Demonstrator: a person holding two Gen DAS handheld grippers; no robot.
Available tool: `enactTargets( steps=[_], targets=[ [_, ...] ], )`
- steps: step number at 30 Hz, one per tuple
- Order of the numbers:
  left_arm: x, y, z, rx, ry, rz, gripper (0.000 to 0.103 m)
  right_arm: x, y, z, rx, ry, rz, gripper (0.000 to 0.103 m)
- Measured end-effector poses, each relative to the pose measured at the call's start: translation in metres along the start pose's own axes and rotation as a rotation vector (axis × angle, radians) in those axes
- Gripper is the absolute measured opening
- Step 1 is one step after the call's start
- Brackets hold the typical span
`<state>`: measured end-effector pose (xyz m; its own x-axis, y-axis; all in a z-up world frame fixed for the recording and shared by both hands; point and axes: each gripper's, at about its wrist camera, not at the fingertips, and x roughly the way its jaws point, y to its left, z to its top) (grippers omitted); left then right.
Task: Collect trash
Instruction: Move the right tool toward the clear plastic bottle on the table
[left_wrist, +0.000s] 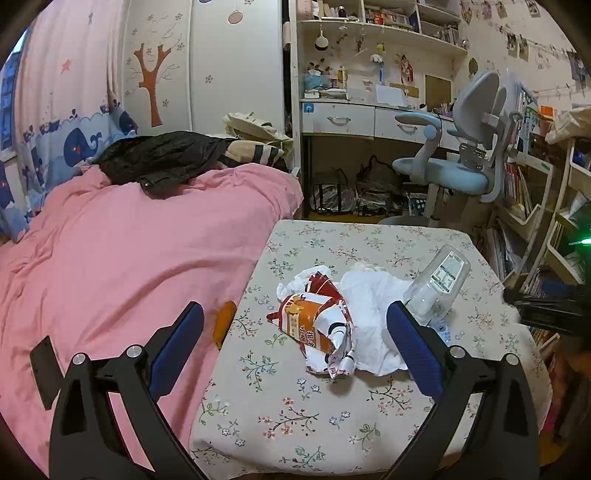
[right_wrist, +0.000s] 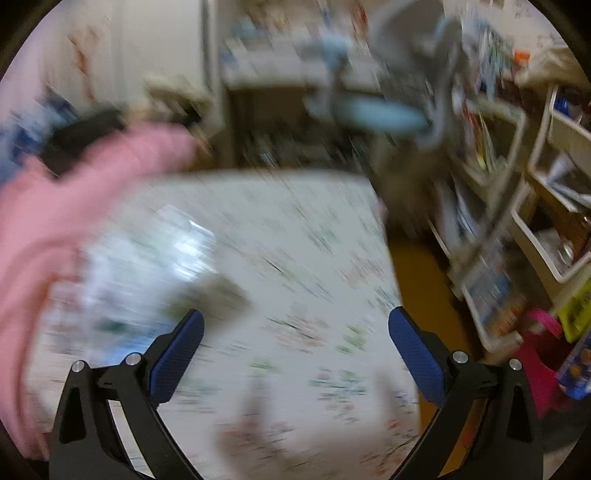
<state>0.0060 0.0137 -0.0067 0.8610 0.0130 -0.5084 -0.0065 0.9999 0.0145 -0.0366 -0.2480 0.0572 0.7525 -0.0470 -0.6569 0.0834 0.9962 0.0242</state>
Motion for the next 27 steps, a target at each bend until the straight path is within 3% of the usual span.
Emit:
enactTargets(
  steps=[5, 11, 27],
  targets=[
    [-0.007, -0.006, -0.002, 0.026, -0.029, 0.018, 0.096, -0.041, 0.034, -0.014, -0.053, -0.099, 0.116, 0.096],
    [-0.006, -0.003, -0.002, 0.021, -0.025, 0.019, 0.096, -0.058, 0.045, -0.014, -0.103, -0.190, 0.136, 0.096],
    [0.002, -0.003, -0.004, 0.014, -0.018, 0.025, 0.096, -0.055, 0.052, -0.017, -0.088, -0.225, 0.161, 0.096]
  ],
)
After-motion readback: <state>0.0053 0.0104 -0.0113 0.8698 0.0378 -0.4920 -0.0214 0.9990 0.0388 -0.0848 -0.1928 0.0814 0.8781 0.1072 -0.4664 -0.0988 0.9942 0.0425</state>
